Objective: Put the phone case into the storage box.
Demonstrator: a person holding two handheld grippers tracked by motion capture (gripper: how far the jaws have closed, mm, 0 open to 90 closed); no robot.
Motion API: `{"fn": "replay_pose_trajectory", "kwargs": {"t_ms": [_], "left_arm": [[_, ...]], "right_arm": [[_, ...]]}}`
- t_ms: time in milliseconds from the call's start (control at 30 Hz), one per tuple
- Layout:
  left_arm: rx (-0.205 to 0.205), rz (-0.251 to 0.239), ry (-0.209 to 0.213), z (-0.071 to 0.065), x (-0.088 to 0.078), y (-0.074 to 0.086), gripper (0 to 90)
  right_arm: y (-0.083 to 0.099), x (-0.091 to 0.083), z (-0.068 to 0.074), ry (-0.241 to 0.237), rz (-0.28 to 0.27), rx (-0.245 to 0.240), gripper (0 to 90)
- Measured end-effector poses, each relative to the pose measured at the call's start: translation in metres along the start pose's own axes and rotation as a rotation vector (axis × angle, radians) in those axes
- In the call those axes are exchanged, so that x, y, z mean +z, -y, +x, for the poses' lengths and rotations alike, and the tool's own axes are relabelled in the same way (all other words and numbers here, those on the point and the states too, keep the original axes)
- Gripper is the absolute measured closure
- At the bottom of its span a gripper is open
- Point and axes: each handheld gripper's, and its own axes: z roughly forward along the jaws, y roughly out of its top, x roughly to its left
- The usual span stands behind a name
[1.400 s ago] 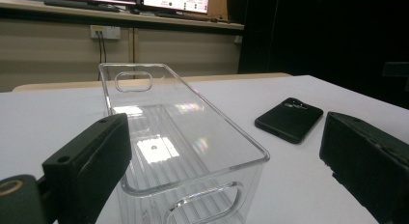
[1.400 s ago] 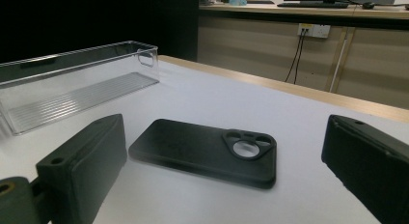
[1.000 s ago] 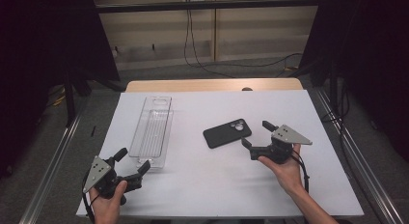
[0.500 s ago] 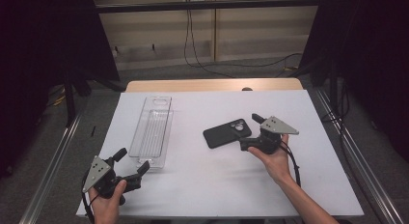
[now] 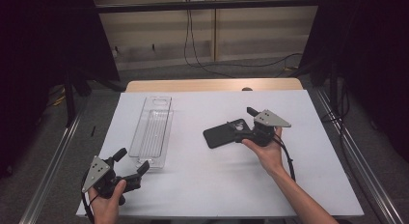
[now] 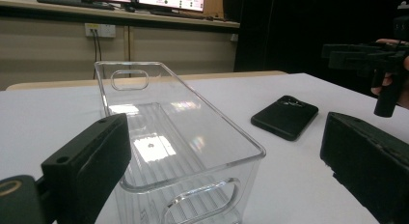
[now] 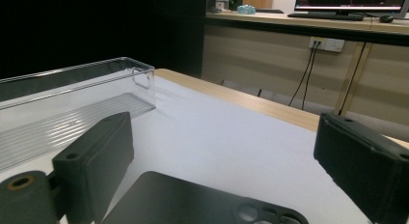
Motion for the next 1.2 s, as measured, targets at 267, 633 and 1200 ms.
{"fn": "replay_pose_trajectory", "kwargs": {"t_ms": [267, 633, 1200], "left_arm": [[0.002, 0.006, 0.002, 0.000, 0.000, 0.000, 4.0], [0.004, 0.003, 0.000, 0.001, 0.000, 0.000, 4.0], [0.005, 0.009, 0.003, 0.000, 0.001, 0.001, 4.0]], "right_arm": [[-0.002, 0.016, -0.004, 0.028, 0.004, -0.024, 9.1], [-0.010, 0.037, -0.010, 0.018, 0.018, -0.010, 18.9], [-0.009, 0.056, -0.015, -0.014, 0.068, -0.004, 50.9]]}}
